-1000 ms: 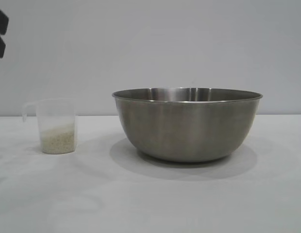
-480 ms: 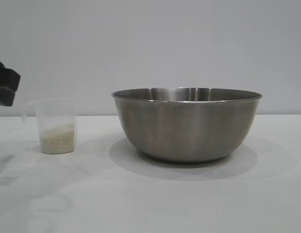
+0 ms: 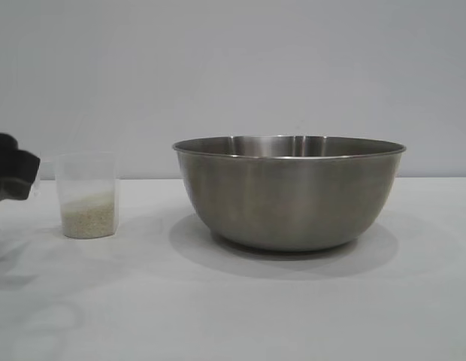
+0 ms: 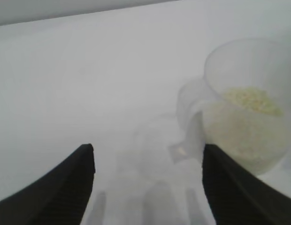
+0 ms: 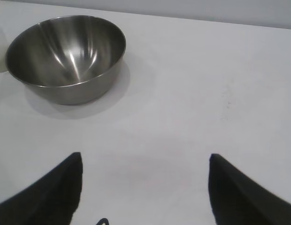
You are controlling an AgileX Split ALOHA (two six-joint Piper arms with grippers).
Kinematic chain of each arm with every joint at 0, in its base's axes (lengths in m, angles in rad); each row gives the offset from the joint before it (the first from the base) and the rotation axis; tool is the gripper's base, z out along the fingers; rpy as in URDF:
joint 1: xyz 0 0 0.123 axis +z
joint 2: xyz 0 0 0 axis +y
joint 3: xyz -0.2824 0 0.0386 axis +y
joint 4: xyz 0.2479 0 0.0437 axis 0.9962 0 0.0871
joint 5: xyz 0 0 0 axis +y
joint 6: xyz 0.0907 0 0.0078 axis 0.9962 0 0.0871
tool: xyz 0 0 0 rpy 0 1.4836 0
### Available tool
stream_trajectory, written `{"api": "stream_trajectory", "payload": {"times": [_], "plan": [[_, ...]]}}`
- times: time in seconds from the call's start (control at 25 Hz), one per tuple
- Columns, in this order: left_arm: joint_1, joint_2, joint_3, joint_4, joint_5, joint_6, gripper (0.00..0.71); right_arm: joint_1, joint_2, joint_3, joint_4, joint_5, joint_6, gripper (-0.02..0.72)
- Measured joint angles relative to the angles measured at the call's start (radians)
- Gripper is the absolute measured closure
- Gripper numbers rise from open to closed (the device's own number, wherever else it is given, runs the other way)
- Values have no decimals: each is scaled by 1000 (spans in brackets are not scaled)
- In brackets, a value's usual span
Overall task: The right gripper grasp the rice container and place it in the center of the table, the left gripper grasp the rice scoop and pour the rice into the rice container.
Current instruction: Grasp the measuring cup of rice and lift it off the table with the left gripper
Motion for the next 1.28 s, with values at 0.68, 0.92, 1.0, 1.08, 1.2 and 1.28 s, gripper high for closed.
{"api": "stream_trajectory", "payload": {"times": [0.68, 0.92, 1.0, 1.08, 1.2, 1.28], "plan": [[0, 67, -91, -51, 0, 0, 280, 0, 0, 0, 0, 0, 0, 195], [0, 79, -168, -60, 0, 28, 280, 0, 0, 0, 0, 0, 0, 195], [0, 95, -190, -75, 0, 39, 280, 0, 0, 0, 0, 0, 0, 195], [0, 108, -206, -84, 0, 44, 280, 0, 0, 0, 0, 0, 0, 195], [0, 115, -228, -83, 0, 48, 280, 0, 0, 0, 0, 0, 0, 195], [0, 121, -244, -83, 0, 53, 280, 0, 0, 0, 0, 0, 0, 195]]}}
